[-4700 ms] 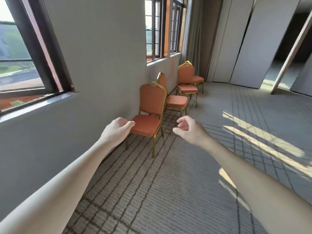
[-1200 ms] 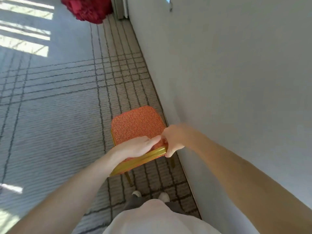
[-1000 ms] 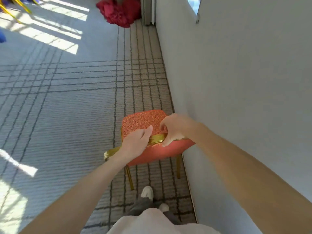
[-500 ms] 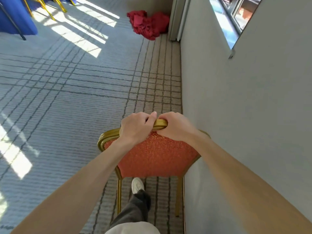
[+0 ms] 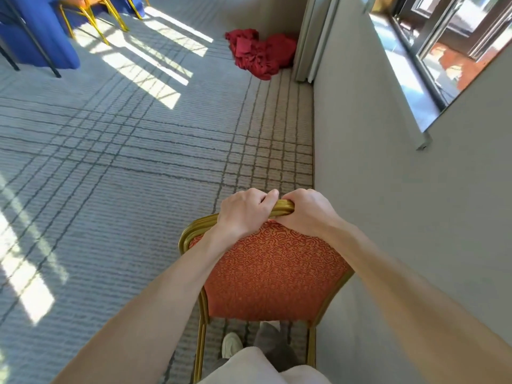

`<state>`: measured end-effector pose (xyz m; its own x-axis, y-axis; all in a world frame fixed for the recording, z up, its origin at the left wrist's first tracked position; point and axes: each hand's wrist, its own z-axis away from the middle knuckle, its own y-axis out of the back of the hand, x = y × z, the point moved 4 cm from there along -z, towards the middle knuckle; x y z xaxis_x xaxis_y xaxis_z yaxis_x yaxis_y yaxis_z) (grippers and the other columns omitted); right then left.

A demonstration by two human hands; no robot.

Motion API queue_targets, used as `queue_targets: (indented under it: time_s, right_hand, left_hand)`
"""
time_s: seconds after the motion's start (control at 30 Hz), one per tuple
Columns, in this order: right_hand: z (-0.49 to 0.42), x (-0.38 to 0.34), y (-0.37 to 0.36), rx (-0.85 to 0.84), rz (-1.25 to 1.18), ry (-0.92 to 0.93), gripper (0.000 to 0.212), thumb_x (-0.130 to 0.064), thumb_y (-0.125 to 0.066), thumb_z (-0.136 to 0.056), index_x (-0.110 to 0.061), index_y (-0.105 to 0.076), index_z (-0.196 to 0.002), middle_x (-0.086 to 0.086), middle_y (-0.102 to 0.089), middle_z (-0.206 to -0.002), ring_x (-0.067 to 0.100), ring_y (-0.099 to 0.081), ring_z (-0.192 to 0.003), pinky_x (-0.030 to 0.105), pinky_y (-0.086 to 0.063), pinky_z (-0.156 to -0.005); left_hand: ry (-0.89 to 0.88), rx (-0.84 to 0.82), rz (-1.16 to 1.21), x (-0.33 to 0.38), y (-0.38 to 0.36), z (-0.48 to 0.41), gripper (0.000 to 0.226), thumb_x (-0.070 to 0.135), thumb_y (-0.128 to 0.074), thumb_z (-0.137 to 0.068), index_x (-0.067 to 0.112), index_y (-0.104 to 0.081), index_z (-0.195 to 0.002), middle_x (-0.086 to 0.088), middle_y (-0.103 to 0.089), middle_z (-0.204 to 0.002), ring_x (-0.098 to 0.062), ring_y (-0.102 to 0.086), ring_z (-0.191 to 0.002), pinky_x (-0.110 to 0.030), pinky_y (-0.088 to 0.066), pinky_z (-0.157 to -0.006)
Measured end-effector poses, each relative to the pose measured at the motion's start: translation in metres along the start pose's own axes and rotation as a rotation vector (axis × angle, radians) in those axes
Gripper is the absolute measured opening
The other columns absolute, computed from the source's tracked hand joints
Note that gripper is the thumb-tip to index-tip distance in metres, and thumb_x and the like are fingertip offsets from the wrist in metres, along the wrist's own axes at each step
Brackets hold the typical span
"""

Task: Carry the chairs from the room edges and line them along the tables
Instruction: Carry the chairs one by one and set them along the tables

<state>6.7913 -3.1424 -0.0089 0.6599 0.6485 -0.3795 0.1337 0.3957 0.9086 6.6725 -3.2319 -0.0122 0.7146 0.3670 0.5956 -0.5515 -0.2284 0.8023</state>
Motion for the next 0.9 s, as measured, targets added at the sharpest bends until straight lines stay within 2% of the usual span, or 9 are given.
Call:
queue_targets:
  time_s: [0.17,0.23,0.37,0.57,0.8,0.9]
  right_hand:
    - [-0.047,0.011,0.011,0.016,-0.015,0.004,0.026,-0.053,-0.07,-0.077,-0.041,-0.055,-0.06,-0.012,-0.063,-0.067,0.009,-0.059,-0.067,0.034,-0.055,-0.063]
    - [-0.068,0.017,0.016,0.035,-0.02,0.016,0.025,-0.052,-0.071,-0.076,-0.036,-0.058,-0.063,-0.012,-0.062,-0.065,0.008,-0.059,-0.065,0.032,-0.053,-0.061]
    - [-0.114,0.031,0.021,0.048,-0.021,0.022,0.029,-0.051,-0.07,-0.075,-0.025,-0.062,-0.066,-0.009,-0.061,-0.063,0.01,-0.058,-0.062,0.035,-0.054,-0.057]
    - [-0.183,0.044,0.053,-0.014,-0.01,0.079,0.025,-0.049,-0.068,-0.076,-0.025,-0.061,-0.07,-0.008,-0.062,-0.068,0.014,-0.059,-0.066,0.035,-0.053,-0.06]
    - [-0.23,0.034,0.094,0.162,0.117,0.265,0.015,-0.043,-0.062,-0.078,-0.028,-0.066,-0.077,-0.011,-0.059,-0.062,0.011,-0.055,-0.059,0.027,-0.045,-0.054]
    - [-0.239,0.037,0.087,0.198,0.11,0.31,0.01,-0.038,-0.059,-0.079,-0.03,-0.063,-0.077,-0.011,-0.059,-0.06,0.012,-0.055,-0.055,0.027,-0.047,-0.053]
  left_hand:
    - [0.038,-0.036,0.005,-0.007,0.001,-0.051,0.063,0.055,-0.03,-0.1,0.017,-0.053,-0.056,0.001,-0.064,-0.065,-0.02,-0.059,-0.07,-0.038,-0.043,-0.07]
    - [0.041,-0.035,-0.014,-0.009,0.001,-0.074,0.063,0.056,-0.028,-0.1,0.017,-0.054,-0.058,0.001,-0.064,-0.066,-0.02,-0.059,-0.07,-0.038,-0.044,-0.071]
    - [0.071,-0.005,-0.045,-0.012,-0.002,-0.124,0.056,0.046,-0.031,-0.099,0.014,-0.058,-0.061,-0.001,-0.062,-0.065,-0.022,-0.058,-0.067,-0.036,-0.041,-0.063]
    - [0.004,0.014,-0.104,-0.004,0.01,-0.201,0.048,0.036,-0.034,-0.098,0.014,-0.052,-0.058,0.002,-0.051,-0.058,-0.021,-0.054,-0.062,-0.033,-0.035,-0.057]
    - [-0.092,0.173,-0.148,0.004,0.044,-0.25,0.055,0.035,-0.037,-0.1,0.014,-0.045,-0.049,0.0,-0.05,-0.049,-0.014,-0.05,-0.049,-0.03,-0.03,-0.049]
    - [-0.103,0.158,-0.215,-0.002,0.04,-0.26,0.057,0.039,-0.037,-0.099,0.014,-0.044,-0.048,0.001,-0.05,-0.047,-0.012,-0.049,-0.047,-0.029,-0.03,-0.048]
